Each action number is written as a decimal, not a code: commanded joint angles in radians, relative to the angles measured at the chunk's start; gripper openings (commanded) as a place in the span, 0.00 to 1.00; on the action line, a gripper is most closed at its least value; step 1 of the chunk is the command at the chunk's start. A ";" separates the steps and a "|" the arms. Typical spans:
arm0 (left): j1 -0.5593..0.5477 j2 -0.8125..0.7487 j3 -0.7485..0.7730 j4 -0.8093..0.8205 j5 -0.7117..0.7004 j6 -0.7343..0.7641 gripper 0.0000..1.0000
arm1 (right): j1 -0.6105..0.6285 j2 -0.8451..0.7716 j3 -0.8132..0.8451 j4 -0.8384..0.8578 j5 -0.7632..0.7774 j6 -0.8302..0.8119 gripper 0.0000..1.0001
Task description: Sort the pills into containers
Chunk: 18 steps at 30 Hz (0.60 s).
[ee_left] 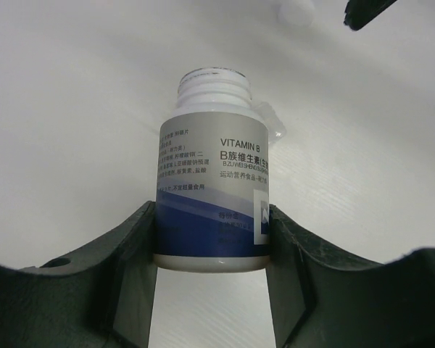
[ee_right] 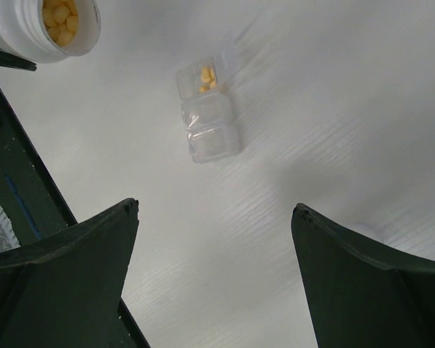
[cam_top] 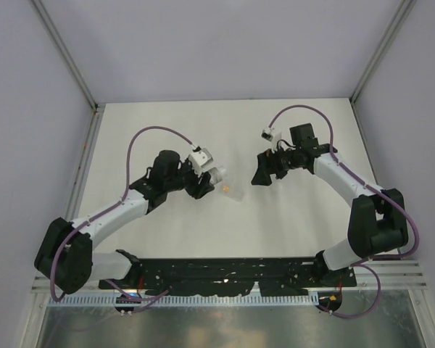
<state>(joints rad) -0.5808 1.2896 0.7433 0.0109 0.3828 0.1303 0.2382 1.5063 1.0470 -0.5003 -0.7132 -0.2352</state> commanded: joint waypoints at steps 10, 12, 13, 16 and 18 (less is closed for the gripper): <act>0.010 -0.154 0.105 0.104 0.220 -0.170 0.00 | 0.075 0.032 0.192 0.011 -0.058 0.031 0.90; 0.010 -0.161 0.116 0.112 0.252 -0.204 0.00 | 0.090 0.040 0.212 0.014 -0.075 0.049 0.89; 0.010 -0.165 0.122 0.118 0.266 -0.218 0.00 | 0.090 0.043 0.223 0.019 -0.087 0.056 0.89; 0.007 -0.165 0.131 0.121 0.301 -0.245 0.00 | 0.107 0.052 0.240 0.029 -0.120 0.086 0.89; 0.001 -0.164 0.137 0.123 0.314 -0.250 0.00 | 0.121 0.054 0.249 0.034 -0.137 0.097 0.89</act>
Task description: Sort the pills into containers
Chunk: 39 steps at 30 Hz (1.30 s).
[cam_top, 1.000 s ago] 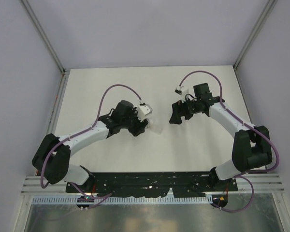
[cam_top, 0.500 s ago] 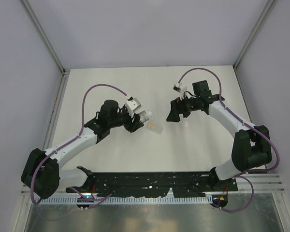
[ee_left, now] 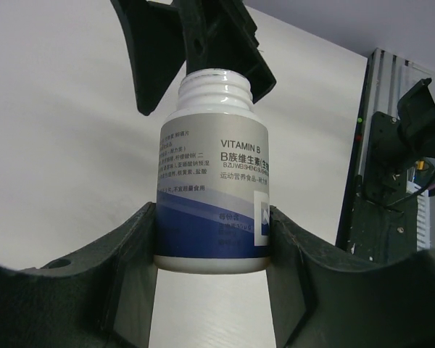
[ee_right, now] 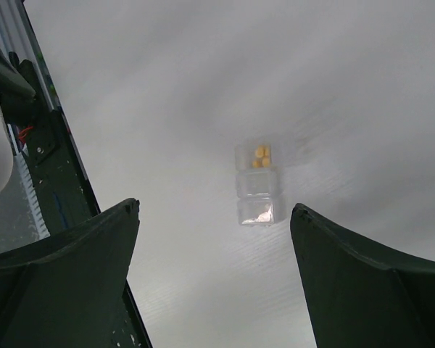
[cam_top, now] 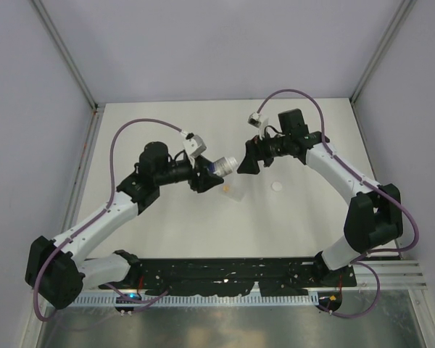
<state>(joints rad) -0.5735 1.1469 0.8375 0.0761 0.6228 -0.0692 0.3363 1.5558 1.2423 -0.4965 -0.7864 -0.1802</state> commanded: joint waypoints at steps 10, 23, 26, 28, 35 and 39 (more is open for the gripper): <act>-0.040 0.000 0.032 0.071 0.078 -0.030 0.00 | 0.044 0.007 0.080 0.030 -0.165 0.091 0.88; -0.065 0.068 0.055 0.018 0.000 0.028 0.00 | 0.044 -0.033 0.094 -0.016 -0.185 0.079 0.86; -0.072 0.089 0.060 0.002 -0.015 0.040 0.00 | 0.044 -0.037 0.105 -0.037 -0.182 0.065 0.86; -0.077 0.102 0.064 -0.010 -0.024 0.049 0.00 | 0.044 -0.037 0.114 -0.048 -0.178 0.061 0.86; -0.086 0.116 0.072 -0.033 -0.044 0.063 0.00 | 0.044 -0.042 0.128 -0.076 -0.165 0.050 0.86; -0.086 0.119 0.075 -0.039 -0.055 0.066 0.00 | 0.044 -0.046 0.131 -0.082 -0.162 0.050 0.86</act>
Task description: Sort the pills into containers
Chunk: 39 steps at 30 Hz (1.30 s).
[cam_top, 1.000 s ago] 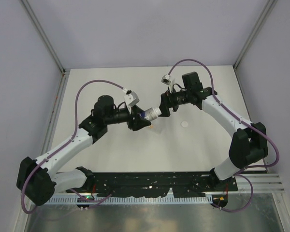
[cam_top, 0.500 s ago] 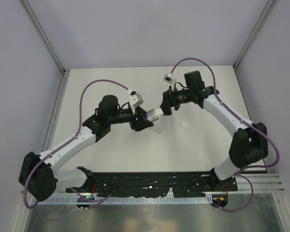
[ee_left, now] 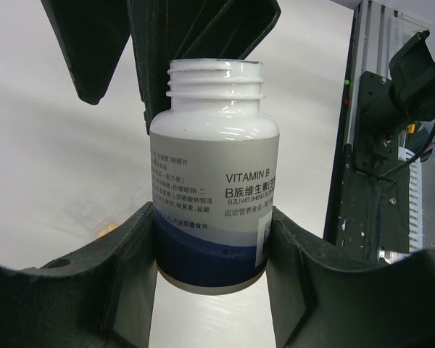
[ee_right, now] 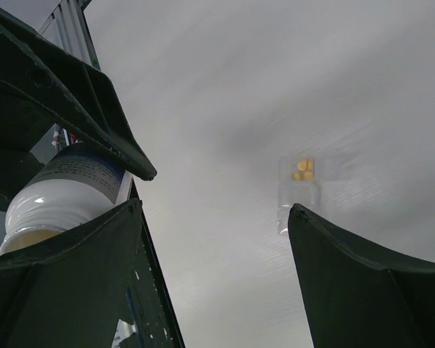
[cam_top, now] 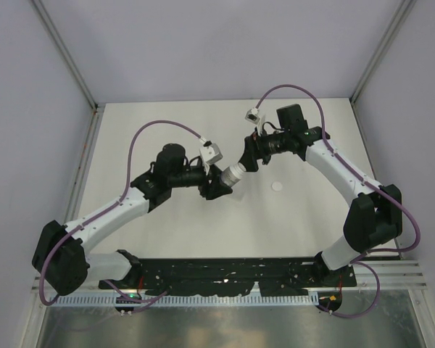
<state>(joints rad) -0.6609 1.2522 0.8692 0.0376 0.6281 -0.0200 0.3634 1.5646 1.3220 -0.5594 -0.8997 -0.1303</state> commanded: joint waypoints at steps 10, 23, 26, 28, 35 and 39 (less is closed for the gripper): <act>-0.019 0.056 0.076 -0.035 -0.114 0.064 0.00 | 0.025 -0.067 0.066 -0.045 -0.028 -0.003 0.86; -0.023 0.017 0.070 -0.108 -0.107 0.107 0.00 | 0.020 -0.093 0.042 -0.065 0.148 -0.052 0.87; -0.022 -0.020 0.053 -0.125 -0.105 0.135 0.00 | 0.005 -0.123 0.013 -0.065 0.258 -0.081 0.88; -0.023 -0.042 0.039 -0.134 -0.108 0.152 0.00 | 0.002 -0.136 -0.012 -0.065 0.336 -0.103 0.88; -0.020 -0.095 0.010 -0.168 -0.107 0.198 0.00 | 0.002 -0.159 -0.127 -0.063 0.583 -0.155 0.88; -0.020 -0.123 -0.001 -0.188 -0.103 0.207 0.00 | -0.001 -0.137 -0.197 -0.047 0.683 -0.167 0.88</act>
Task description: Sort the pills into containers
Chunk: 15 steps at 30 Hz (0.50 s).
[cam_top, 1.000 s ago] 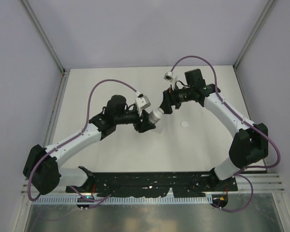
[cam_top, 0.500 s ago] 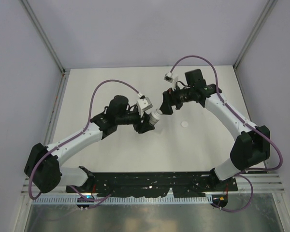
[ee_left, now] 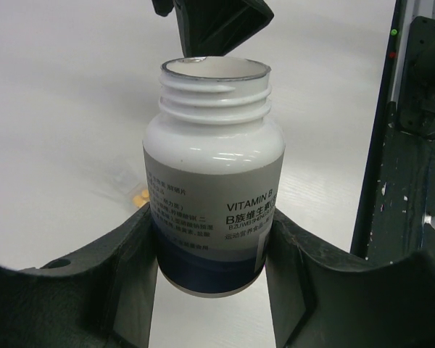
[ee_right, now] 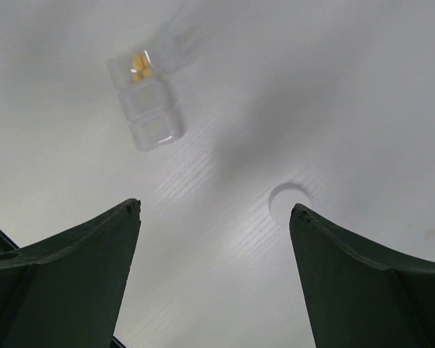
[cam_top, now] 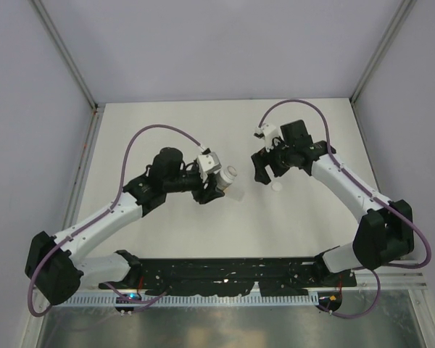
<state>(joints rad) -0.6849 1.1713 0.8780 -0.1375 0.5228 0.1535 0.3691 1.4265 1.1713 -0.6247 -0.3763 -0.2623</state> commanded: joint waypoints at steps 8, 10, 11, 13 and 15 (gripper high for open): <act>0.004 -0.097 -0.051 -0.010 -0.009 0.043 0.00 | -0.018 0.104 -0.096 0.051 0.238 -0.037 0.88; 0.004 -0.105 -0.057 -0.010 -0.012 0.041 0.00 | -0.024 0.130 -0.094 0.052 0.247 -0.032 0.87; 0.004 -0.107 -0.059 -0.011 -0.009 0.040 0.00 | -0.028 0.140 -0.094 0.049 0.254 -0.034 0.87; 0.004 -0.105 -0.059 -0.013 -0.001 0.038 0.00 | -0.038 0.164 -0.087 0.048 0.267 -0.038 0.87; 0.004 -0.102 -0.060 -0.008 0.003 0.034 0.00 | -0.048 0.189 -0.078 0.043 0.270 -0.045 0.87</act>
<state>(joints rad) -0.6849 1.0878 0.8215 -0.1627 0.5163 0.1806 0.3412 1.5917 1.0695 -0.6060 -0.1463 -0.2874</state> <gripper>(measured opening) 0.558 0.871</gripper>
